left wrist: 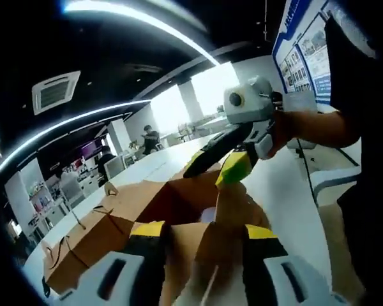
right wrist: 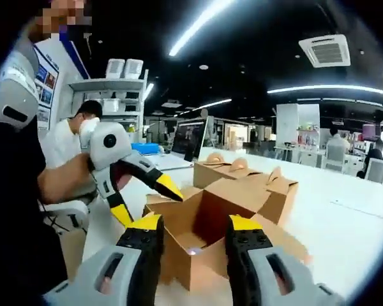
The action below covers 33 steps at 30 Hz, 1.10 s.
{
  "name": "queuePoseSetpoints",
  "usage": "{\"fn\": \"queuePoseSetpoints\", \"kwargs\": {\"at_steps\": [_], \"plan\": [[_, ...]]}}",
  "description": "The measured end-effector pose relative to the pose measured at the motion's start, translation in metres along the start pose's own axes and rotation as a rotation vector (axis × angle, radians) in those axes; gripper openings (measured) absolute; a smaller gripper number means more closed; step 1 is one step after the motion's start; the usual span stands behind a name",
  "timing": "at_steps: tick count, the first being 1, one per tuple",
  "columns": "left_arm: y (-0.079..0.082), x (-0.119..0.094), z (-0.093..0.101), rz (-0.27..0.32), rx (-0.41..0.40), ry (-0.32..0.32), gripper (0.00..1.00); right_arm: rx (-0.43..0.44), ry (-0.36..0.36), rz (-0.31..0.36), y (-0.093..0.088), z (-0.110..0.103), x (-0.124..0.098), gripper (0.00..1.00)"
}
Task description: Pick up one paper box from the group, open the paper box, and remove the item inside
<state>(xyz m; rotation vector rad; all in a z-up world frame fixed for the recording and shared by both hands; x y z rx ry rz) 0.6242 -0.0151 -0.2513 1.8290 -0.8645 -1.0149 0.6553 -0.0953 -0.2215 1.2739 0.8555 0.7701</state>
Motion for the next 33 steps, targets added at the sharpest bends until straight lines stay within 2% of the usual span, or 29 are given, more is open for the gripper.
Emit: {"fn": "queuePoseSetpoints", "kwargs": {"at_steps": [2,5,10,12,15,19,22,25,27,28,29,31,33], "plan": [[0.006,-0.002,-0.006,0.025,-0.052,0.022,0.45,0.005,-0.001,0.003,0.001,-0.001,-0.001,0.40],[0.023,-0.006,-0.011,0.107,-0.099,0.051,0.40,0.008,0.000,0.013,0.000,0.000,-0.003,0.40],[0.049,-0.015,-0.010,0.195,-0.212,0.008,0.33,-0.014,-0.006,0.017,0.002,-0.002,-0.006,0.38],[0.051,-0.015,-0.013,0.182,-0.210,0.026,0.32,-0.106,-0.011,0.018,0.007,-0.004,-0.008,0.37],[0.046,-0.014,-0.018,0.108,-0.158,0.070,0.32,-0.151,-0.031,0.049,0.015,-0.008,-0.013,0.37],[0.045,-0.010,-0.019,0.085,-0.134,0.076,0.32,-0.184,-0.062,0.094,0.022,-0.013,-0.026,0.37],[0.041,-0.004,-0.022,0.012,-0.076,0.077,0.33,-0.160,-0.106,0.110,0.017,-0.010,-0.041,0.37],[0.049,0.001,-0.023,0.017,-0.055,0.053,0.35,-0.091,-0.134,0.156,0.014,-0.008,-0.053,0.37],[0.056,0.004,-0.028,0.041,-0.050,0.050,0.35,-0.033,-0.110,0.225,0.019,-0.012,-0.060,0.37],[0.058,0.006,-0.031,0.040,-0.062,0.035,0.35,0.019,-0.087,0.270,0.021,-0.014,-0.065,0.36],[0.057,0.008,-0.030,0.024,-0.072,0.005,0.35,0.038,-0.077,0.287,0.021,-0.014,-0.068,0.36],[0.055,0.011,-0.032,-0.014,-0.037,-0.036,0.35,0.027,-0.085,0.285,0.019,-0.013,-0.073,0.36],[0.057,0.013,-0.032,-0.028,-0.005,-0.075,0.35,0.009,-0.103,0.274,0.015,-0.010,-0.076,0.36]]}}
Point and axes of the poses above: the point that each gripper's makers call its tool centre point, and the gripper's own axes: x roughly forward along the fingers, z roughly to its right, y roughly out of its top, the point moved 2 cm from there along -x, roughly backward along the fingers, and after that the axes turned 2 degrees about z, right-handed, at the moved point
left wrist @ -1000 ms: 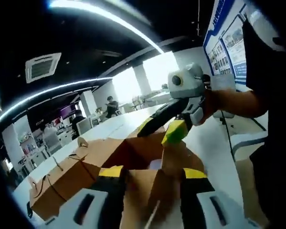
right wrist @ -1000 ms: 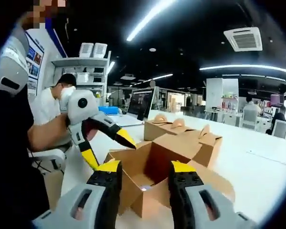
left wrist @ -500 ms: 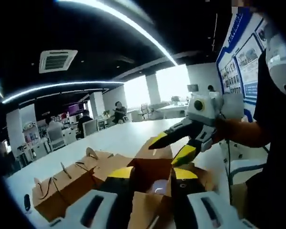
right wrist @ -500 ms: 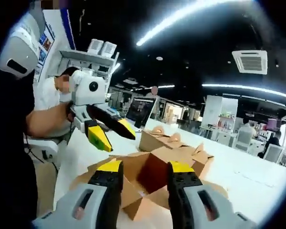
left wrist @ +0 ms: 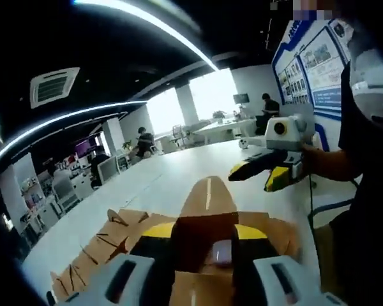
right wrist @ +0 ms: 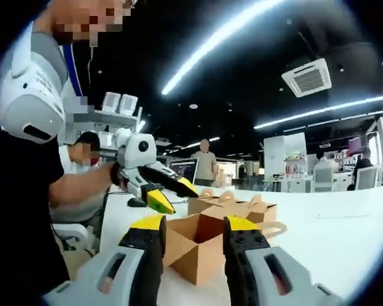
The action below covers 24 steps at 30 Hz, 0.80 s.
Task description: Pick up one paper box from the group, open the paper box, and remove the item inside
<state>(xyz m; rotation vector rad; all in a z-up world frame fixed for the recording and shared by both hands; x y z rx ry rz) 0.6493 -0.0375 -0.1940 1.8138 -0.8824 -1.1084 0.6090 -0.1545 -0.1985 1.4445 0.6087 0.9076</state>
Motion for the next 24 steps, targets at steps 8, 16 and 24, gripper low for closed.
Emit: {"fn": "queuePoseSetpoints", "kwargs": {"at_steps": [8,16,24], "plan": [[-0.015,0.021,-0.016,-0.291,0.077,-0.267,0.31,-0.011,-0.014,0.020,0.001,0.001,-0.005,0.36],[-0.033,0.056,-0.002,-0.559,0.055,-0.434,0.32,-0.086,-0.030,-0.022,-0.003,0.004,-0.007,0.35],[-0.046,0.073,0.010,-0.642,-0.021,-0.527,0.36,-0.138,-0.032,-0.031,0.001,0.005,-0.008,0.35]]}}
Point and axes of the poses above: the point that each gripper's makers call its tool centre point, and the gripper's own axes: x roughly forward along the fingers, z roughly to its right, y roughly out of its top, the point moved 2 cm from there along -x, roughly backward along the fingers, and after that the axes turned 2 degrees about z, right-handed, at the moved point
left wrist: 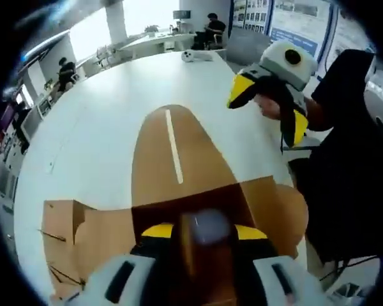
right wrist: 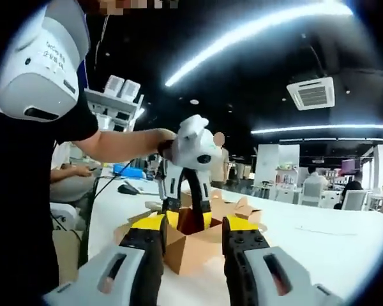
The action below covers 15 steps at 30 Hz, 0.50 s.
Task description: Pick up one paper box from the group, open the paper box, and remove the item inside
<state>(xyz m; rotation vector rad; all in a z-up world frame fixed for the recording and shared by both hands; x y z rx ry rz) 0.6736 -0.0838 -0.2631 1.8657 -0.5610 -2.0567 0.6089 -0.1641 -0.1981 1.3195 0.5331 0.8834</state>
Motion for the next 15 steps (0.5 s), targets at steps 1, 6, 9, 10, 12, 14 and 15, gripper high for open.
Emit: {"fn": "queuePoseSetpoints", "kwargs": {"at_steps": [1,6,9,10,12,14,15], "plan": [[-0.001,0.003,0.000,-0.006,-0.006,-0.008,0.36,-0.001,0.003,0.000,0.000,0.000,0.001,0.35],[-0.004,0.017,0.004,-0.045,-0.024,-0.041,0.36,-0.008,0.008,-0.015,-0.006,0.000,0.004,0.35],[-0.005,0.019,0.003,-0.075,-0.025,-0.014,0.37,-0.001,0.002,-0.020,-0.009,0.001,0.004,0.35],[-0.005,0.019,0.003,-0.077,-0.029,-0.013,0.37,0.001,0.002,-0.020,-0.009,0.001,0.004,0.35],[-0.007,0.020,0.004,-0.099,-0.029,0.002,0.37,0.005,-0.002,-0.024,-0.011,0.000,0.004,0.35],[-0.009,0.020,0.009,-0.130,0.015,0.011,0.37,0.005,-0.002,-0.024,-0.011,0.000,0.004,0.35],[-0.009,0.020,0.011,-0.137,0.034,0.011,0.37,0.004,-0.003,-0.024,-0.010,0.000,0.003,0.35]]}}
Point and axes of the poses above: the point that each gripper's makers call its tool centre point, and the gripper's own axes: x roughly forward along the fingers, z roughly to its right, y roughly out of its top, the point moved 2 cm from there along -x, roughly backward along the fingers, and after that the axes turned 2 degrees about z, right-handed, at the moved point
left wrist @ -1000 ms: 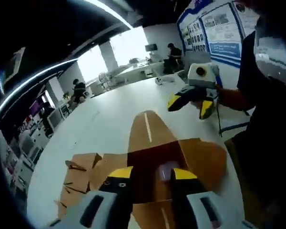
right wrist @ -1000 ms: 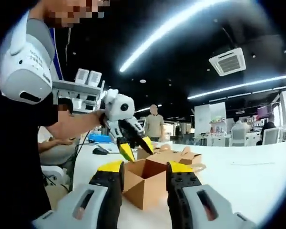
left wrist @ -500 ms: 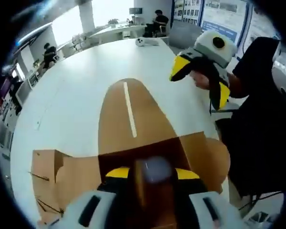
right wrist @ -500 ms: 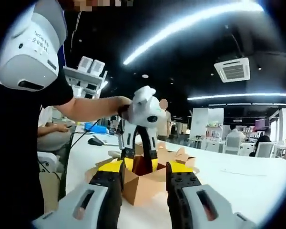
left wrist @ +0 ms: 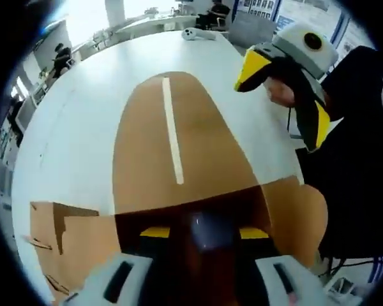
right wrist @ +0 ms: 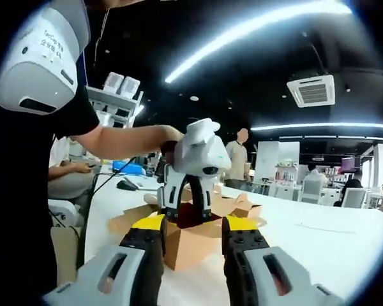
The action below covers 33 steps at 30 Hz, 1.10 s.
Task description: Pick up one paper box from the group, open the paper box, and remove the item inside
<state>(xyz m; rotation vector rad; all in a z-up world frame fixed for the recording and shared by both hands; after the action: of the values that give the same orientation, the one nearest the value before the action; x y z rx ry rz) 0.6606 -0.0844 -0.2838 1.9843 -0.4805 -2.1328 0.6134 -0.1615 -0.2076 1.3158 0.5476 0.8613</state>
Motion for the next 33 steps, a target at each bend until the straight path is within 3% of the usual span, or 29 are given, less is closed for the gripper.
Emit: {"fn": "queuePoseSetpoints", "kwargs": {"at_steps": [4,6,7,12,21,26,33], "plan": [[0.003,0.004,0.001,-0.014,-0.002,0.005,0.36,-0.001,-0.009,0.002,0.001,0.002,0.000,0.35],[-0.010,0.012,-0.001,-0.103,0.014,0.035,0.35,-0.001,-0.013,0.001,0.001,0.003,0.000,0.35],[-0.009,0.015,0.000,-0.121,0.061,0.040,0.36,-0.001,-0.015,-0.002,0.000,0.004,0.001,0.35],[-0.009,0.016,-0.001,-0.132,0.054,0.037,0.36,-0.002,-0.019,-0.005,-0.001,0.004,0.001,0.35],[-0.006,0.005,-0.006,-0.051,-0.002,0.021,0.35,-0.011,-0.023,-0.016,-0.004,0.006,0.001,0.35],[-0.002,-0.008,-0.009,-0.024,0.020,0.066,0.35,0.000,-0.026,-0.013,-0.004,0.008,0.001,0.35],[0.002,-0.036,-0.016,0.073,-0.012,0.136,0.35,0.002,-0.027,-0.013,-0.003,0.007,0.002,0.35]]}}
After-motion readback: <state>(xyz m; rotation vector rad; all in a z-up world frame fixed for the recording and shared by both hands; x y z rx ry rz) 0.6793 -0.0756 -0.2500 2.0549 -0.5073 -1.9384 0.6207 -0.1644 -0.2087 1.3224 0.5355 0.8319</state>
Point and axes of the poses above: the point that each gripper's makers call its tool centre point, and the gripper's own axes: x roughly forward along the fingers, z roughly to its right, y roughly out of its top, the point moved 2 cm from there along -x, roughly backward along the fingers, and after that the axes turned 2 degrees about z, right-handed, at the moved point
